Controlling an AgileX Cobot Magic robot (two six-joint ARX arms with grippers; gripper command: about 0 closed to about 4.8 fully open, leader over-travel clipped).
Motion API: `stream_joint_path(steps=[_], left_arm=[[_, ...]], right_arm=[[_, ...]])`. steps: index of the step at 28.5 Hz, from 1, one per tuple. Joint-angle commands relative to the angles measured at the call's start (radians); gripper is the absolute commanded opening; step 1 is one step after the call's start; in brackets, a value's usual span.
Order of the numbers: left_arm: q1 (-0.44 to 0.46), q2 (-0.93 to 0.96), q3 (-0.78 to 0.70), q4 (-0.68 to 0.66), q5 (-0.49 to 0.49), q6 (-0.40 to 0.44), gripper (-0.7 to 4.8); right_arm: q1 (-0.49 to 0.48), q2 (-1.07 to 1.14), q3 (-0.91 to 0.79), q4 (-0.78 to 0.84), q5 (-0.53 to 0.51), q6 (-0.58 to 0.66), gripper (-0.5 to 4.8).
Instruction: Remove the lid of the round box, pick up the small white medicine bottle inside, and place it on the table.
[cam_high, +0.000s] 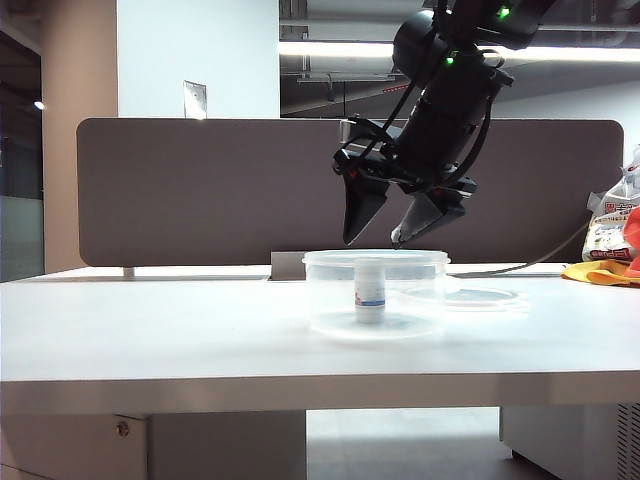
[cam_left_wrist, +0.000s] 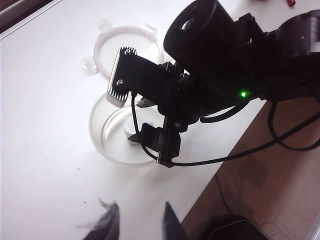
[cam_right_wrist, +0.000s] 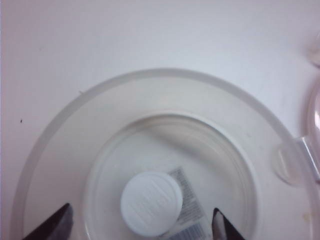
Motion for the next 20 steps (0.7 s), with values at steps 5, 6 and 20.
stream_joint_path(steps=[5, 6, 20], left_arm=[[-0.001, -0.004, 0.005, 0.007, -0.002, 0.006, 1.15], [-0.001, -0.004, 0.005, 0.007, -0.002, 0.006, 1.15], [-0.001, -0.004, 0.005, 0.006, -0.002, 0.006, 1.15]], right_arm=[[0.002, 0.033, 0.006, 0.026, -0.029, 0.029, 3.28], [0.002, 0.039, 0.006, 0.026, -0.035, 0.029, 3.06], [0.002, 0.058, 0.007, 0.04, -0.043, 0.028, 1.39]])
